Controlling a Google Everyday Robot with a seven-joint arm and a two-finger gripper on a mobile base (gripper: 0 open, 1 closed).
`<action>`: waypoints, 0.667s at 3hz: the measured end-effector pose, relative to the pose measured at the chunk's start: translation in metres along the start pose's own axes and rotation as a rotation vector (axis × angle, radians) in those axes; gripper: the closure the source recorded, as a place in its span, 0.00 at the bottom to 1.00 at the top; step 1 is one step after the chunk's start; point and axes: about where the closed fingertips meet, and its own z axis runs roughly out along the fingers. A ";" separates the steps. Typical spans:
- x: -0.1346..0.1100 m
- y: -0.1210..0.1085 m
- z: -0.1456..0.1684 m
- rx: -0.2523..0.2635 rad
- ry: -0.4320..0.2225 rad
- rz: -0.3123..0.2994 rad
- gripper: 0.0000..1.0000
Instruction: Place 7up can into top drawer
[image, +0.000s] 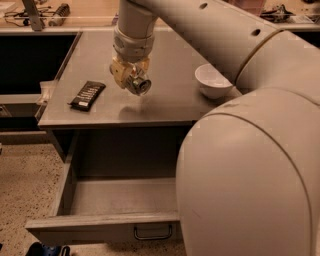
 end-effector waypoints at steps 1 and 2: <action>-0.003 0.028 0.006 -0.010 0.042 -0.136 1.00; 0.034 0.086 -0.005 0.002 0.094 -0.520 1.00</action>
Offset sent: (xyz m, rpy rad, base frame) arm -0.1582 0.0517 -0.0303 -0.3608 -0.0944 1.2226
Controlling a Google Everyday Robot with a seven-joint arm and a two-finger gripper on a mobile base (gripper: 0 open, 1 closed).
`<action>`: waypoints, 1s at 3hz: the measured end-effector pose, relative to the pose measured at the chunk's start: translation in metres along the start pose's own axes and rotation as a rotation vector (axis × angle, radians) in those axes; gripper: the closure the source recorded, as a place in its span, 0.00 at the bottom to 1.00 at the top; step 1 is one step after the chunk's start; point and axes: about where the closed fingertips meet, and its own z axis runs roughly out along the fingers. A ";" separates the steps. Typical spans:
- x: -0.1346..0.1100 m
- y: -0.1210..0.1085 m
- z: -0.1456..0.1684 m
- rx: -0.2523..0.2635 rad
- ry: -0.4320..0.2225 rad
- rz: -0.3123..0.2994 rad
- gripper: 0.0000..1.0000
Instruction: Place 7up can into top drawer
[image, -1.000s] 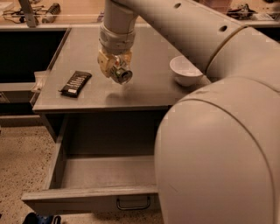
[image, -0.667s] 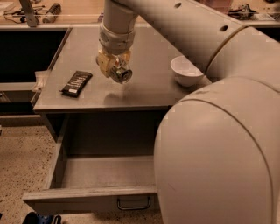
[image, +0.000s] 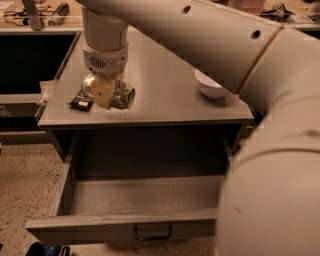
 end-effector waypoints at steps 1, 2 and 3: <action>0.030 0.051 0.011 -0.033 0.081 -0.253 1.00; 0.031 0.056 0.019 -0.044 0.090 -0.342 1.00; 0.034 0.052 0.036 -0.045 0.112 -0.361 1.00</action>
Offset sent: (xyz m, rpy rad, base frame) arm -0.0506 -0.0083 -0.0169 -0.0821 0.0151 0.2200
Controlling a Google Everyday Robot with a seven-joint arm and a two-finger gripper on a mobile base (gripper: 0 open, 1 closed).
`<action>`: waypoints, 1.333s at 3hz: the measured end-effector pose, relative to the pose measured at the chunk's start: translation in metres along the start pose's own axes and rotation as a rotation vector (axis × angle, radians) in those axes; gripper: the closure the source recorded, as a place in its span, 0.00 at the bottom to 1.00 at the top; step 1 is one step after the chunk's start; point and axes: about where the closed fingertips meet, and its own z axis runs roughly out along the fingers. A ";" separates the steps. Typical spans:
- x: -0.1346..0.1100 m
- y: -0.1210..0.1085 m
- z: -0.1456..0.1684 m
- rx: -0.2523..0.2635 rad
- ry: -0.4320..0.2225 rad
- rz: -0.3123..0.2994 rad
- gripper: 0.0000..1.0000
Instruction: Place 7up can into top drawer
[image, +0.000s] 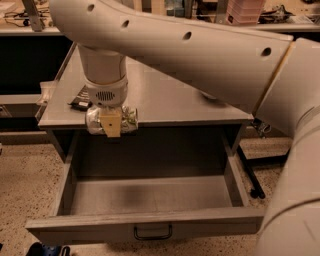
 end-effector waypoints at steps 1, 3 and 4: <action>0.025 0.013 0.043 -0.010 0.048 -0.124 1.00; 0.066 0.051 0.098 -0.088 0.100 -0.254 1.00; 0.083 0.055 0.144 -0.141 0.052 -0.148 1.00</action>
Offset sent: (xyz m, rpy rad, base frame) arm -0.0801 -0.0973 -0.1585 -0.1826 0.1409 0.3917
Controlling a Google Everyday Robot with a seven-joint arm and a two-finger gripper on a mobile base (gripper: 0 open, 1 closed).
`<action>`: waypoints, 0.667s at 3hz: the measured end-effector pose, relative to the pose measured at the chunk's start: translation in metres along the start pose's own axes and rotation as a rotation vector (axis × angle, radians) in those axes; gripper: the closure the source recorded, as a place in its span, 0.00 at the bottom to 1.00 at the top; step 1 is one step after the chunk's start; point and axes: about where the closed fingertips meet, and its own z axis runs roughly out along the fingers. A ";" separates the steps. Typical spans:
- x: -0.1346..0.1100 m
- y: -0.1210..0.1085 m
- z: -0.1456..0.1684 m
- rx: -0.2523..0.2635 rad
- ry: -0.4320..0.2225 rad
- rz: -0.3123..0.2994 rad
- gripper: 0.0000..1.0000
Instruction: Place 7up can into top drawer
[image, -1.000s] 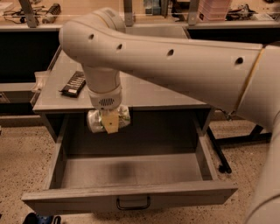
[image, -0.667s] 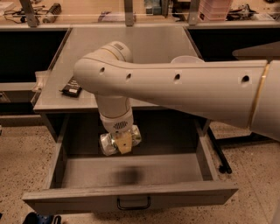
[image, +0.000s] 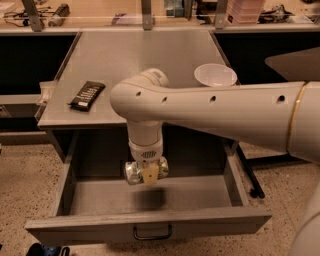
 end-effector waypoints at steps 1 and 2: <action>0.004 -0.004 0.050 0.032 -0.057 0.059 1.00; -0.007 -0.016 0.078 0.108 -0.081 0.035 0.97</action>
Offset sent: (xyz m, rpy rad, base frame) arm 0.0118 0.0207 -0.1122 0.1205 -0.1500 -0.0185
